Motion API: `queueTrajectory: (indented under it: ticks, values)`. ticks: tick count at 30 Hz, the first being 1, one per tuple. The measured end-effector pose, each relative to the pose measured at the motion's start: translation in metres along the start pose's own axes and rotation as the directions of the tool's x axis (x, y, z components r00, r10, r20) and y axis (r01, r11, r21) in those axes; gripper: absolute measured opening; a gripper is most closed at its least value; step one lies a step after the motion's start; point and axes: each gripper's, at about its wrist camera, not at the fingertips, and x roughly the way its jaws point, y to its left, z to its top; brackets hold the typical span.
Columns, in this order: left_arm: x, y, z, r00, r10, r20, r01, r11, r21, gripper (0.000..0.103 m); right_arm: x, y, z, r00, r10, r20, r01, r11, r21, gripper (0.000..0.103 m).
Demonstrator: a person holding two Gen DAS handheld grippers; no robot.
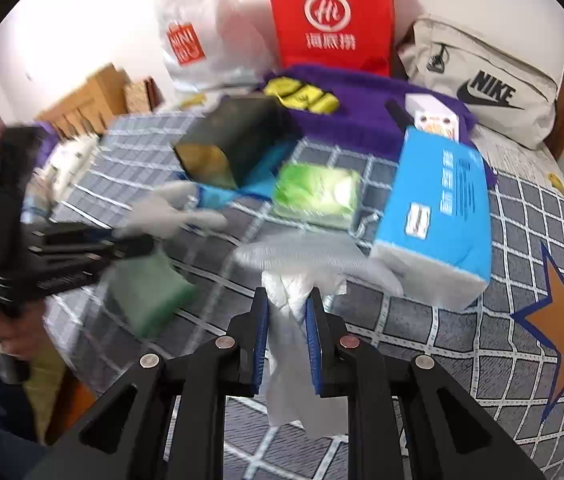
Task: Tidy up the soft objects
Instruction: 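Grasp the white tissue with the right tool while the left tool holds the glove, then carry the white glove toward the purple towel with the left tool while the right tool carries the tissue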
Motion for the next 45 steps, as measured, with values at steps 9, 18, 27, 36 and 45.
queueTrajectory:
  ticks: [9,18,27,36,45]
  values:
    - [-0.026,-0.005,0.018,0.997,-0.044,0.063,0.044,0.999,-0.005,0.02,-0.034,-0.001,0.015,0.997,0.021,0.079,-0.021,1.0,-0.002,0.018]
    - [-0.046,-0.011,0.04,0.993,-0.042,0.106,0.041,0.999,0.008,0.02,-0.051,-0.01,0.031,0.992,0.025,0.125,-0.024,1.0,-0.006,0.018]
    - [-0.054,-0.023,0.071,0.992,-0.02,0.123,0.015,0.999,0.042,0.02,-0.06,-0.022,0.049,0.989,0.014,0.146,-0.011,1.0,-0.02,0.018]
    - [-0.046,-0.033,0.117,0.992,-0.023,0.125,0.017,0.999,0.048,0.02,-0.063,-0.05,0.094,0.982,-0.015,0.186,0.013,1.0,0.014,0.018]
    - [-0.032,-0.031,0.173,0.988,-0.011,0.156,0.006,0.999,0.036,0.02,-0.051,-0.074,0.146,0.975,-0.031,0.219,0.024,0.999,0.037,0.019]
